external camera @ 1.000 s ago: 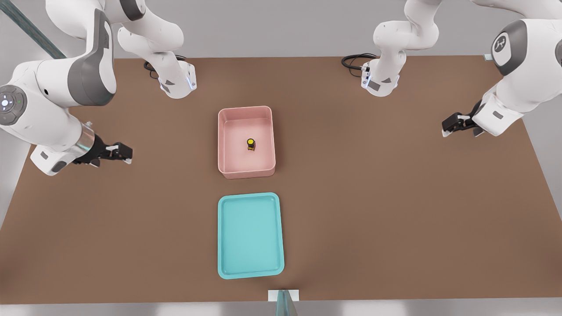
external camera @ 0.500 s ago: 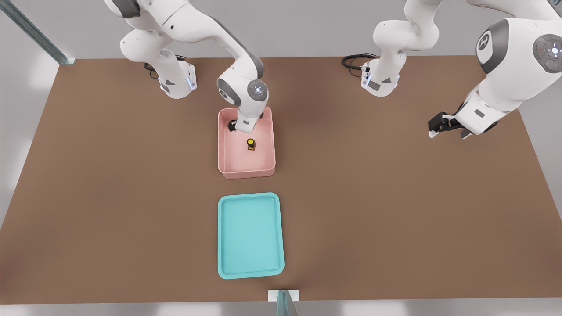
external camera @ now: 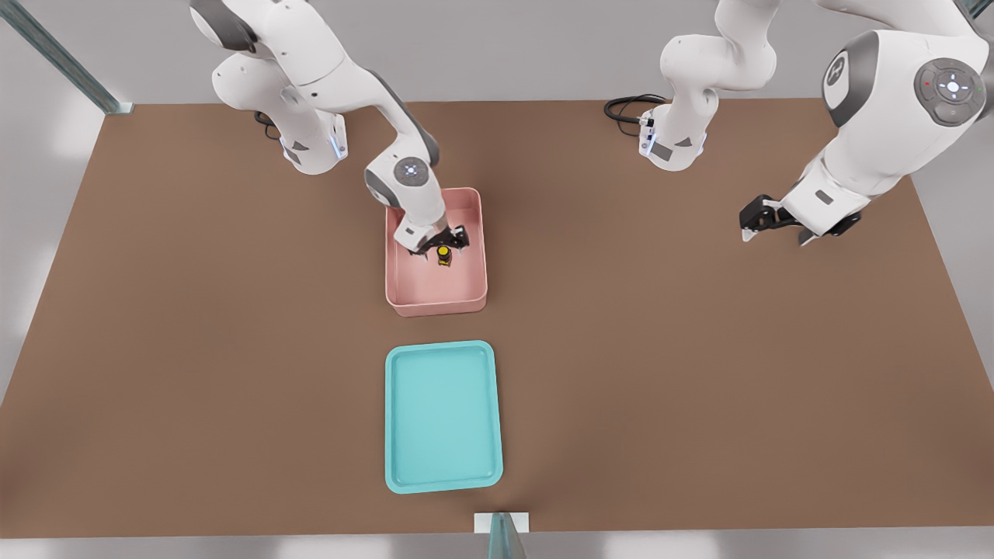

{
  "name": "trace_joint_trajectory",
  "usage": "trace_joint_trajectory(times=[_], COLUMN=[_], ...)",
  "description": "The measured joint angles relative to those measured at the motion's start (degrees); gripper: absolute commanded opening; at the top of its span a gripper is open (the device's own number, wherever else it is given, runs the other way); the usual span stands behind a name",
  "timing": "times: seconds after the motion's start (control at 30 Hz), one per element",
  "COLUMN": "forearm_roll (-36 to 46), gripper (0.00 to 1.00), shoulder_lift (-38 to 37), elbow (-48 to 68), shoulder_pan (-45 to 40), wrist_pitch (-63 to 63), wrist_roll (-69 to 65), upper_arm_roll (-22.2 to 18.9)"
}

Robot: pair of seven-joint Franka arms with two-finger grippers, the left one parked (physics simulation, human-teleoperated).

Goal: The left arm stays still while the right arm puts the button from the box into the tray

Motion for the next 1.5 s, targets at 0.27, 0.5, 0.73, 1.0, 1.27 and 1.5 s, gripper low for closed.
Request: trace_joint_trajectory(times=[0.27,0.5,0.73,1.0,1.27,1.5], forearm_roll=[-0.6,-1.9,-2.2,4.2,9.7,10.3], gripper=[0.99,0.55,0.41,0.41,0.41,1.00], shoulder_lift=[-0.3,0.9,1.0,1.6,34.5,26.8], elbow=[-2.0,-2.2,0.0,28.2,71.5,78.0], shoulder_pan=[0.0,-0.3,-0.7,-4.0,-14.2,-18.9], wrist_pitch=[3.0,2.9,1.8,-22.3,-34.8,-45.4], wrist_roll=[2.8,3.7,4.1,0.1,-11.9,-19.3], upper_arm_roll=[0.0,0.0,0.0,-3.7,-5.7,-5.0])
